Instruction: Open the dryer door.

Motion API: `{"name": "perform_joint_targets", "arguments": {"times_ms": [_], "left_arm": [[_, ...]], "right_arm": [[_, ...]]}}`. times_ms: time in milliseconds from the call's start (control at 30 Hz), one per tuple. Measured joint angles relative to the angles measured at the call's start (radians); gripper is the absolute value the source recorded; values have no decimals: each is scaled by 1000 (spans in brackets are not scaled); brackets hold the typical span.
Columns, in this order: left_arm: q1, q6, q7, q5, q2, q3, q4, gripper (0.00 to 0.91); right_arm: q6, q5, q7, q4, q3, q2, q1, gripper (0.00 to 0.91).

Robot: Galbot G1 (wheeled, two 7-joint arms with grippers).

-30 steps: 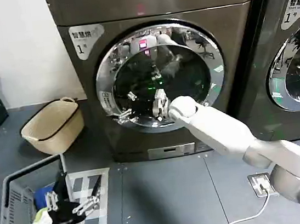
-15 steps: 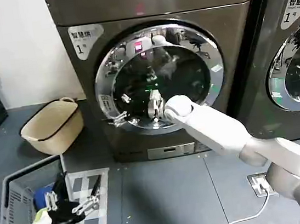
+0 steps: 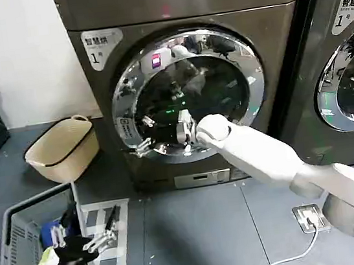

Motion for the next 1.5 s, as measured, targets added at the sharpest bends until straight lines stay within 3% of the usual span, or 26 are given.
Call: {"name": "perform_joint_targets", "arguments": {"times_ms": [367, 867, 1500], "left_arm": [[-61, 40, 25, -80, 51, -62, 40, 907], [-184, 73, 47, -156, 146, -154, 121, 907], [-437, 91, 152, -270, 352, -22, 294, 907]], "right_arm": [[26, 20, -63, 158, -4, -110, -25, 907], [58, 61, -220, 281, -6, -205, -43, 907], [67, 113, -338, 449, 64, -393, -133, 907]]}}
